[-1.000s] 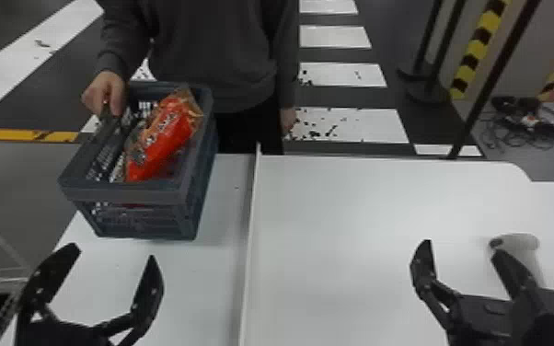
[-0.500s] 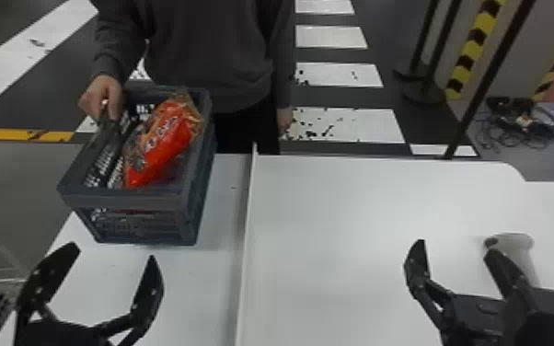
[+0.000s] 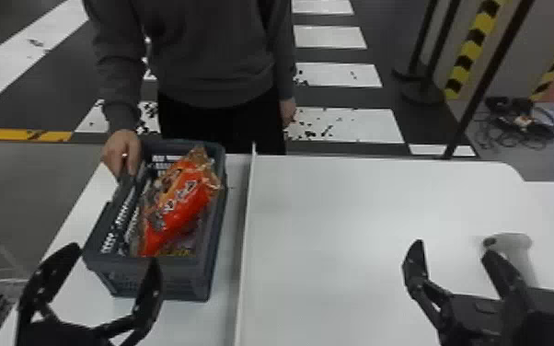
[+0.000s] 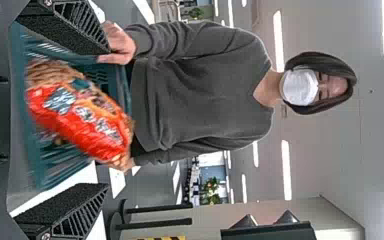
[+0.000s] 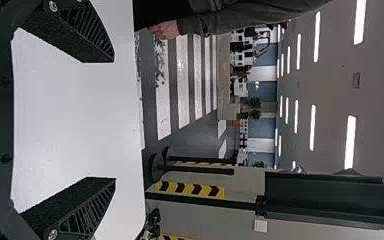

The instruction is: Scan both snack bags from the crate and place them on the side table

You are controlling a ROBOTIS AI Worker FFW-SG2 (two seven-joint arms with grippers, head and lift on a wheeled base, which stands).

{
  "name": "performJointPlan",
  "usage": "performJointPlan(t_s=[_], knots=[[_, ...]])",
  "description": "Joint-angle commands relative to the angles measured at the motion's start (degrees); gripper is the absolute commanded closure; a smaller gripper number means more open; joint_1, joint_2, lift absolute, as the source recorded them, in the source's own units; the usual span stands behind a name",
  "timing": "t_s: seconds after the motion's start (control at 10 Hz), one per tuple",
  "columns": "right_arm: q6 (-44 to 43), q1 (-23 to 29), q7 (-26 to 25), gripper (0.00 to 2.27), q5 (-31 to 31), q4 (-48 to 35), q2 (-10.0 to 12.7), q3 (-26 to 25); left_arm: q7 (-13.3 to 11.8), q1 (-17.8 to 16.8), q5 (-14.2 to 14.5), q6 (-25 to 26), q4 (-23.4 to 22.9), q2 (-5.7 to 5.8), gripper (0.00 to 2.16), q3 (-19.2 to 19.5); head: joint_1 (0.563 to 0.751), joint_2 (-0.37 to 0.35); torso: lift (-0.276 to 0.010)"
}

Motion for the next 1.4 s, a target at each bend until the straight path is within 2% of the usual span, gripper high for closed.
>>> performJointPlan(t_s=[0.0,0.5,0.7,0.9,1.1,1.3], knots=[[0.0,0.0,0.0,0.08,-0.2,0.2,0.0,0.0,0.0,-0.1,-0.1,0.0,0.1,0.05,0.04,-0.1,0.695,-0.005,-0.098],[-0.7,0.0,-0.1,0.08,-0.4,0.5,0.1,0.0,0.0,-0.8,-0.4,0.0,0.7,0.05,0.00,-0.3,0.695,-0.008,-0.098],[-0.7,-0.1,-0.1,0.08,-0.5,0.6,0.1,0.0,2.3,-1.1,-0.7,-0.4,1.1,0.05,0.00,-0.8,0.695,-0.005,-0.098],[-0.7,-0.3,-0.1,0.08,-0.5,0.9,0.1,0.0,3.0,-1.2,-1.1,-7.6,2.5,0.05,0.00,-1.1,0.695,0.002,-0.098],[0.1,-0.3,-0.1,0.08,-0.5,1.0,0.1,0.0,2.4,-3.2,-0.1,-4.6,2.2,-0.13,0.00,-1.2,0.695,-0.006,-0.098],[1.5,-0.4,0.0,0.08,-0.5,1.0,0.1,-0.1,2.7,-6.9,-0.3,3.0,1.3,-0.22,0.00,-0.7,0.695,-0.003,-0.098]])
